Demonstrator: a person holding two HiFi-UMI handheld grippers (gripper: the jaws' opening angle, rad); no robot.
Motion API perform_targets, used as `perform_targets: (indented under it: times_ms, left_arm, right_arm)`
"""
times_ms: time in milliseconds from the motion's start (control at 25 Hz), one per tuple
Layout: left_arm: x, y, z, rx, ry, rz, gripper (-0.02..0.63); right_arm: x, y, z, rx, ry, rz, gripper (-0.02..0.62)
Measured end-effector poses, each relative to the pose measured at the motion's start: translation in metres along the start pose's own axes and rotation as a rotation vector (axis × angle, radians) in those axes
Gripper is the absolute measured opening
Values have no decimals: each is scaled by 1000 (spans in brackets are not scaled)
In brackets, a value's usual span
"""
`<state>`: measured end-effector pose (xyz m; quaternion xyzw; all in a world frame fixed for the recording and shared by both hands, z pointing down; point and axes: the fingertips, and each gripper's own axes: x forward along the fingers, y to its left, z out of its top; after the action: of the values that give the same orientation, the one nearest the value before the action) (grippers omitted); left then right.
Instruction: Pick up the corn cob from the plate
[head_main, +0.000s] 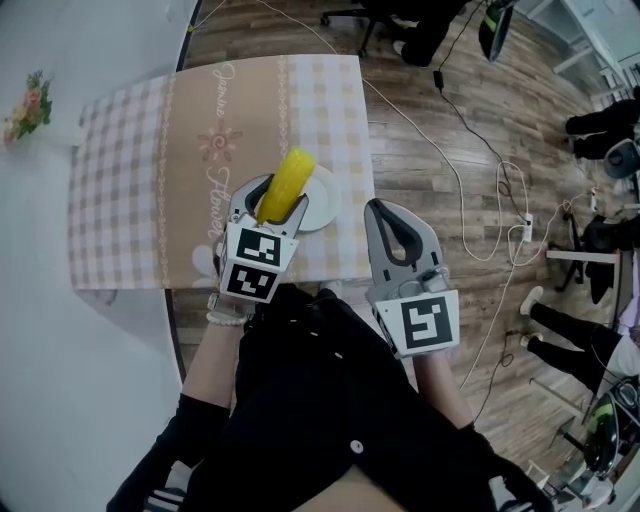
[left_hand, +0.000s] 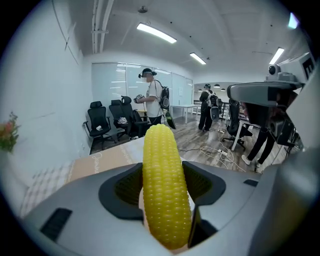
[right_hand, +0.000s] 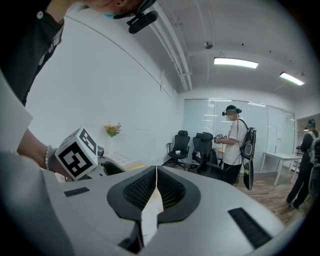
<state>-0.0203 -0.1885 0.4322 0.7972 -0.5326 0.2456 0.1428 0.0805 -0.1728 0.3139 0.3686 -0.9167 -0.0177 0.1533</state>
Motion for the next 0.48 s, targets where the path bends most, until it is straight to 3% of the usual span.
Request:
perform_targets:
  times_ms: [480]
  left_arm:
    - [-49,-1,42,45,-103,24,255]
  right_arm:
    - [7,0,25,-29,-48,8,43]
